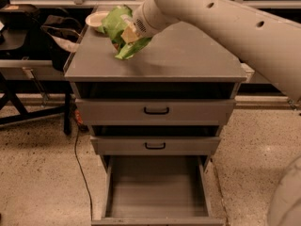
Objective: Pick green rice chip bag from bottom drawer and place on counter
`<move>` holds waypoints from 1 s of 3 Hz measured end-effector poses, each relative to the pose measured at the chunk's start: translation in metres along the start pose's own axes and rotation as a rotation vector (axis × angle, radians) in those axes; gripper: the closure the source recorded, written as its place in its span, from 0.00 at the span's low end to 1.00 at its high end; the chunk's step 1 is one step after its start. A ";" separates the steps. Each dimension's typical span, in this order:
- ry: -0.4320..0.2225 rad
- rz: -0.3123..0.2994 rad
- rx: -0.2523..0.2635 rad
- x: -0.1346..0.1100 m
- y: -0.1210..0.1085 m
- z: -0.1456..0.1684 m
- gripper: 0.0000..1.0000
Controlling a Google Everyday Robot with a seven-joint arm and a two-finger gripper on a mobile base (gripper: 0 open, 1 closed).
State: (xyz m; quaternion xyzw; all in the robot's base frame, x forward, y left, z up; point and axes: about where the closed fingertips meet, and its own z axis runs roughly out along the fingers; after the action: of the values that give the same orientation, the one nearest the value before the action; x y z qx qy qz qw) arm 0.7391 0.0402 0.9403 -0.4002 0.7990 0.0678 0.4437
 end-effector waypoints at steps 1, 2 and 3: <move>0.000 0.000 0.000 0.000 0.000 0.000 0.50; 0.000 0.000 0.000 0.000 0.000 0.000 0.27; 0.000 0.000 0.000 0.000 0.000 0.000 0.04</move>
Offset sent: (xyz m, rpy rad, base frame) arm 0.0000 0.0000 0.0000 0.0000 0.0000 0.0000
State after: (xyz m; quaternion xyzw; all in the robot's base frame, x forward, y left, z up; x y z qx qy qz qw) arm 0.7391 0.0403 0.9402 -0.4002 0.7990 0.0678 0.4436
